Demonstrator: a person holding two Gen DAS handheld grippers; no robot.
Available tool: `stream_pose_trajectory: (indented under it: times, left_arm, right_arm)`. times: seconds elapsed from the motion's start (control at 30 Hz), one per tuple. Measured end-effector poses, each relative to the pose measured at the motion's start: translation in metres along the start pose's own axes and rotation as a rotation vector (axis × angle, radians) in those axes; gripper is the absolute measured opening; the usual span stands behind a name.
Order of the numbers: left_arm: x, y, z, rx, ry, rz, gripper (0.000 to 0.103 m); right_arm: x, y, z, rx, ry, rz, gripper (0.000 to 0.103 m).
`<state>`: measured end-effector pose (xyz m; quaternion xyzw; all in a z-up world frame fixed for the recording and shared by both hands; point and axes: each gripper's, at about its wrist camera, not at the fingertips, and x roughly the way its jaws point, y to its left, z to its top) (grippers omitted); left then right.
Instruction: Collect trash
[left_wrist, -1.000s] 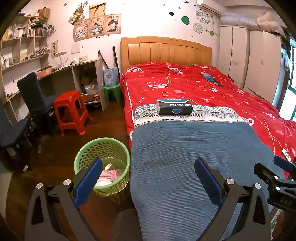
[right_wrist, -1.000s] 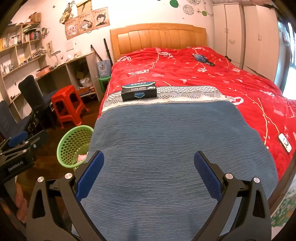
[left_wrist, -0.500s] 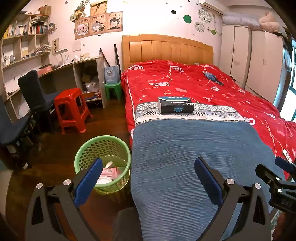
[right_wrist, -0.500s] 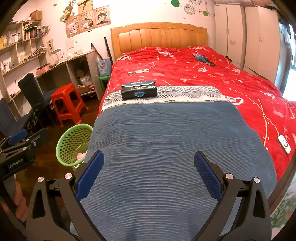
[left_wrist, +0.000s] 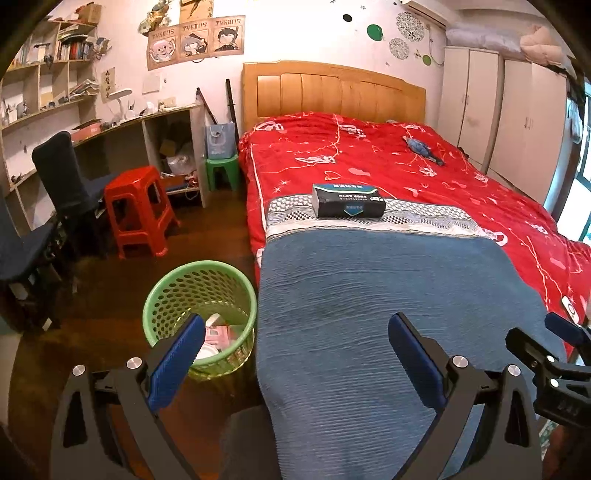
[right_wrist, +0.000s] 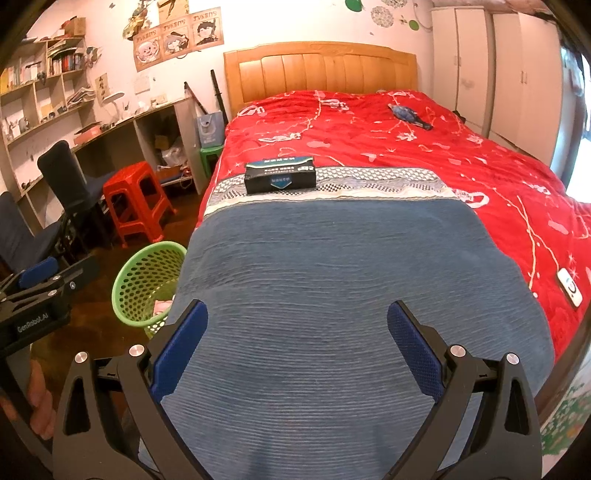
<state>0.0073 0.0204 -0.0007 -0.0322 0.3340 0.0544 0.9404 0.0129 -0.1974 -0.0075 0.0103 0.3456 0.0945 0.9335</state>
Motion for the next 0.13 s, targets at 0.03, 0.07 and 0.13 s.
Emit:
stream_pose_trajectory:
  times: [0.03,0.07,0.13]
  left_arm:
    - [-0.0002,-0.0003,0.0000,0.000,0.001,-0.001,0.096]
    - [0.0003,-0.0008,0.0002,0.001,0.003,-0.003,0.096]
    - [0.0005,-0.0014,-0.0009,0.002,0.005,-0.004,0.096]
  right_arm:
    - [0.0004,0.0002,-0.0005,0.000,0.001,-0.001,0.097]
    - [0.0009,0.0003,-0.0013,0.000,0.002,-0.001,0.097]
    - [0.0015,0.0000,-0.0020,0.001,0.004,-0.001,0.097]
